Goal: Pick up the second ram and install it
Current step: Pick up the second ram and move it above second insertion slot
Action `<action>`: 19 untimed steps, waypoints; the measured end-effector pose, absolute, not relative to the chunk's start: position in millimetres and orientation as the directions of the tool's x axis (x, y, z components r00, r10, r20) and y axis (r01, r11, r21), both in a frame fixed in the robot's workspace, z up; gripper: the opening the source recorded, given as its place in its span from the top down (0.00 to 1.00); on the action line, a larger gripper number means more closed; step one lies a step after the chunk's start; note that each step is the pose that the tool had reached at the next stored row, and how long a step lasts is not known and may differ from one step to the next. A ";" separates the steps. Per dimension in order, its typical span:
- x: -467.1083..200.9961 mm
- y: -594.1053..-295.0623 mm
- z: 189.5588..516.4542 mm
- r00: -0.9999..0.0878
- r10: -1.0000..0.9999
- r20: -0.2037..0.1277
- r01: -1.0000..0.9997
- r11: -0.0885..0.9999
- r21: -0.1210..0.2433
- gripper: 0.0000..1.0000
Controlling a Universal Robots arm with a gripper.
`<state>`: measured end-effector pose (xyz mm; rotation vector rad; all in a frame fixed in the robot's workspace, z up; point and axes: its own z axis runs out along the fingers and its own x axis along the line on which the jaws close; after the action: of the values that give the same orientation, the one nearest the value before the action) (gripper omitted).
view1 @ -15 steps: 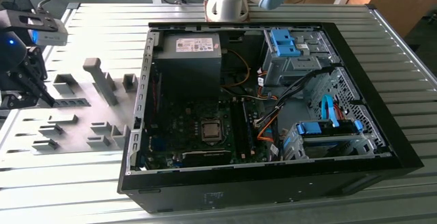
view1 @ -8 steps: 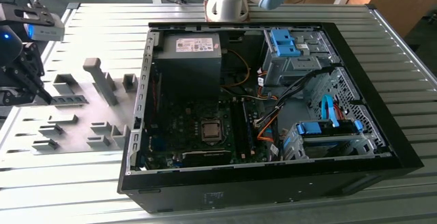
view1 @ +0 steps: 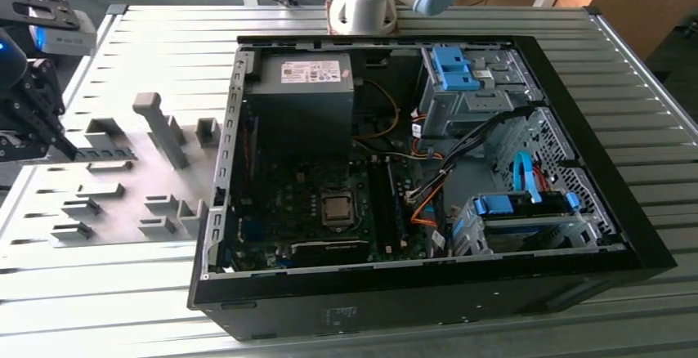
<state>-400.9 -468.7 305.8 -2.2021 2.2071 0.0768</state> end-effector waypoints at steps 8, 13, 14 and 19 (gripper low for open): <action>-400.9 -468.6 316.5 -0.003 -0.999 -0.051 -1.000 0.002 0.019 0.86; -400.9 -468.6 323.2 -0.003 -0.999 -0.051 -1.000 0.002 0.019 0.86; -400.9 -468.6 324.6 -0.003 -0.999 -0.051 -1.000 0.002 0.019 0.86; -400.9 -468.6 338.2 -0.003 -0.999 -0.051 -1.000 0.002 0.019 0.86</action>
<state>-400.9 -468.6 338.2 -2.2019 2.2071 0.0768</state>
